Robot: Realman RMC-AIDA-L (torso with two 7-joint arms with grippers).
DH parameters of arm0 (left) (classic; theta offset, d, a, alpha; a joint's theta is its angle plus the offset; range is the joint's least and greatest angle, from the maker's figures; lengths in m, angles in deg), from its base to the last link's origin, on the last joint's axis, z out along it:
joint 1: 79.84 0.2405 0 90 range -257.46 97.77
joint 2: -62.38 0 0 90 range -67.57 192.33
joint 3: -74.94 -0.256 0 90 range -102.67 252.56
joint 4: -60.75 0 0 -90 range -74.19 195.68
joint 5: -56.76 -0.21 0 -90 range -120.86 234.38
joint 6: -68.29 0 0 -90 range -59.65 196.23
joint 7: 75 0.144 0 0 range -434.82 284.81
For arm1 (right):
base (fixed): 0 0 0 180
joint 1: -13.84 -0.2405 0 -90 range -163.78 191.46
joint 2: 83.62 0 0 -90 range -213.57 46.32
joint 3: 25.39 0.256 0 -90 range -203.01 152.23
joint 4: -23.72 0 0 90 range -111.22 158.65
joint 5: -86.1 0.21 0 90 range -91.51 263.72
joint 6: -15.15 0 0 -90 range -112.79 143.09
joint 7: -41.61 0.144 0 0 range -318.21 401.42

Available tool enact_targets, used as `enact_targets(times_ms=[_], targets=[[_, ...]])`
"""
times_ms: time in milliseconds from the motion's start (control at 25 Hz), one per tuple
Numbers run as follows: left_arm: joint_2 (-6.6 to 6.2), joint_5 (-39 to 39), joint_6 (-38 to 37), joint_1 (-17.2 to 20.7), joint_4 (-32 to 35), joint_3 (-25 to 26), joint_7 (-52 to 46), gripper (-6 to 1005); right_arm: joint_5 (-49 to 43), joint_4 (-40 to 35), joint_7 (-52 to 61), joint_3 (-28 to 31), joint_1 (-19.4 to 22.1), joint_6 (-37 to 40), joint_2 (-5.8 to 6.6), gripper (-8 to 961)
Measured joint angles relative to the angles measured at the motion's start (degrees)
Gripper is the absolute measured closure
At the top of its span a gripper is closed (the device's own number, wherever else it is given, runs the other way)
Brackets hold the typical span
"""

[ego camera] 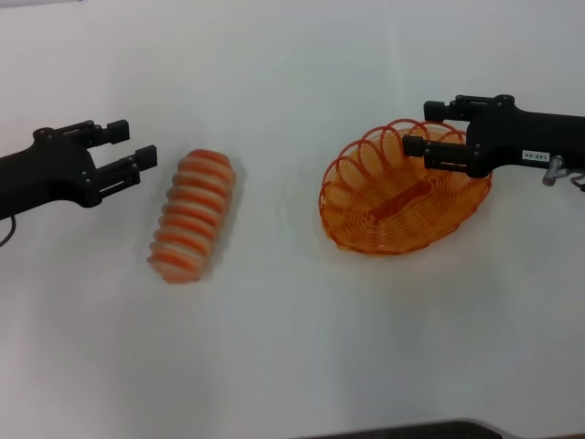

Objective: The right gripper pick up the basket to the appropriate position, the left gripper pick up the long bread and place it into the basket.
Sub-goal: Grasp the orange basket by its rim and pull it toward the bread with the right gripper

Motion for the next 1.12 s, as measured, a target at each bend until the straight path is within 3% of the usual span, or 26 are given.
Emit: enact_targets(times_ms=[440,560,680,840,880,960,1120], targets=[[0.00,0.27,-0.34,0.05,0.00,0.00,-0.03,434,0.42,-0.11,1.05,0.05,-0.28,0.60,0.04,280],[0.00,0.34,-0.37,0.05,0.00,0.00,-0.01,434,2.05,-1.17,5.66,-0.14,-0.67,2.69,0.59,281],[0.01,0.35,-0.44,0.05,0.00,-0.01,0.00,434,2.13,-4.93,17.92,-1.22,-2.96,6.17,2.67,282],[0.01,0.36,-0.46,0.06,0.00,-0.01,0.12,435,-5.07,-8.65,42.91,-7.53,-8.98,9.18,8.69,283],[0.01,0.36,-0.46,0.04,0.00,0.00,0.17,435,-7.19,-9.07,46.78,-8.61,-10.14,9.73,9.63,283],[0.01,0.36,-0.47,-0.02,0.00,0.00,0.22,435,-12.48,-11.60,52.17,-9.64,-12.34,10.65,10.33,283],[0.08,0.38,-0.90,-0.19,0.00,0.00,0.26,435,-25.01,-13.73,56.06,-10.08,-16.23,10.65,9.69,284]])
